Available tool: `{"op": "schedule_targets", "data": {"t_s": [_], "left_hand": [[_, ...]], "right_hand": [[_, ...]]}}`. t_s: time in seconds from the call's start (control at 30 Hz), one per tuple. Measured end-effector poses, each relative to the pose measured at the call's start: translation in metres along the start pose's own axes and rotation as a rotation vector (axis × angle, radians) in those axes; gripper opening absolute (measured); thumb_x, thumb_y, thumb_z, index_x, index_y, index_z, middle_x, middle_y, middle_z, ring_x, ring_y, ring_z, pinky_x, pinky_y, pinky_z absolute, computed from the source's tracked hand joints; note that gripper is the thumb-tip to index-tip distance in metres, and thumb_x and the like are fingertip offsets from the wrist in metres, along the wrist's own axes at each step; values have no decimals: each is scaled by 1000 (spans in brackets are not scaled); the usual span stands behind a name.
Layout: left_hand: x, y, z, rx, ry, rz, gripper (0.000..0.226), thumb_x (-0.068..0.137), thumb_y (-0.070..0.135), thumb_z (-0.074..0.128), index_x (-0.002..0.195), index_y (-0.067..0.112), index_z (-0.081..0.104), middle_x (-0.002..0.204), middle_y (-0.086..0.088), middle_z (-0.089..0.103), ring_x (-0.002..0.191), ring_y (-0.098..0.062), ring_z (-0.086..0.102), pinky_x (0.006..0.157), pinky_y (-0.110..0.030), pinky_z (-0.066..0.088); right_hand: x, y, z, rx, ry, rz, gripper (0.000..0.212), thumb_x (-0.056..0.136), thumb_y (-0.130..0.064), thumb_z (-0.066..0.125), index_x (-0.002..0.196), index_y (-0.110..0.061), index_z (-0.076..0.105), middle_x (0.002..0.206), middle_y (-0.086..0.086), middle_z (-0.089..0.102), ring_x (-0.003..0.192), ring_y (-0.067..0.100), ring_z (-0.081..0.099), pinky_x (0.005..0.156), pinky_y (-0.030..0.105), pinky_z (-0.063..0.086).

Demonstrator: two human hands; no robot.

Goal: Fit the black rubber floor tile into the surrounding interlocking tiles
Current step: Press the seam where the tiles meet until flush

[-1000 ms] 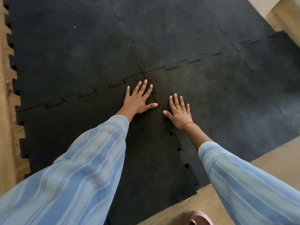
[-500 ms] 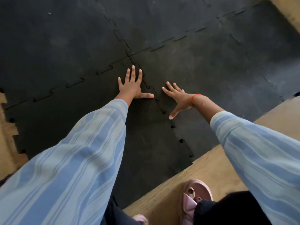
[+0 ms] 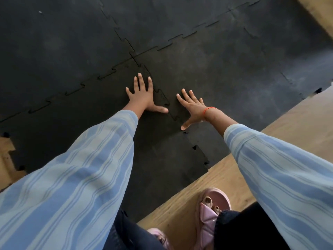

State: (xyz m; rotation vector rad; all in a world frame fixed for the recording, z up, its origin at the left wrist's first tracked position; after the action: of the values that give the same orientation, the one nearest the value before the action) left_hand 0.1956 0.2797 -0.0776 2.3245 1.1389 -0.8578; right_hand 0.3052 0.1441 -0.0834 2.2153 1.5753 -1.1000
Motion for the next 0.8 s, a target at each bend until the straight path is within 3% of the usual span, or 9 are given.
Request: {"op": "schedule_targets", "data": {"t_s": [0.1,0.23,0.47,0.67,0.8], "left_hand": [[-14,21,22,57,-7,-10,159,43,86,66,143,10,-31,148,-23,-40,138,-40,-33,110,-66,-4],[-21,27,23,46,-8,-64,162,41,86,66,144,7,-31,148,-24,-38,138,-40,-33,111,-66,-1],[-27,27,22,17,-65,-94,162,42,82,70,143,9,-33,147,-22,-42,138,-38,-34,112,-66,0],[-24,27,25,12,-32,-53,162,40,85,67,144,10,-32,148,-21,-40,138,-38,-34,110,-67,0],[-23,27,24,12,-34,-50,162,40,85,67,143,10,-32,148,-21,-40,138,-38,-34,110,-68,0]], "right_hand": [[1,-2,0,11,27,-2,135,62,-47,84,151,-26,-15,157,-2,-29,143,25,-28,114,57,-5],[-7,-4,0,11,81,8,134,62,-45,84,152,-24,-13,159,-2,-24,145,26,-22,116,60,1],[-51,10,42,-153,-151,31,156,46,-48,91,148,-21,-23,153,0,-36,143,25,-27,117,53,8],[-66,7,51,-252,9,50,158,42,-44,92,149,-16,-21,157,4,-30,146,27,-20,118,48,12],[-66,6,52,-270,-16,33,158,43,-48,91,148,-15,-22,156,6,-31,145,29,-23,118,50,9]]}}
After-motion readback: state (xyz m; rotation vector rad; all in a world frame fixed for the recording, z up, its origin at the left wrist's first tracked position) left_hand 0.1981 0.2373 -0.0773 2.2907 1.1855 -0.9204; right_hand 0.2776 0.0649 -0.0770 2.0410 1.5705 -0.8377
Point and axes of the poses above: each hand's wrist, its own x-axis towards the middle knuckle, its own z-axis out of the palm, y = z × x, the point moved 10 cm from there along x, towards the middle knuckle
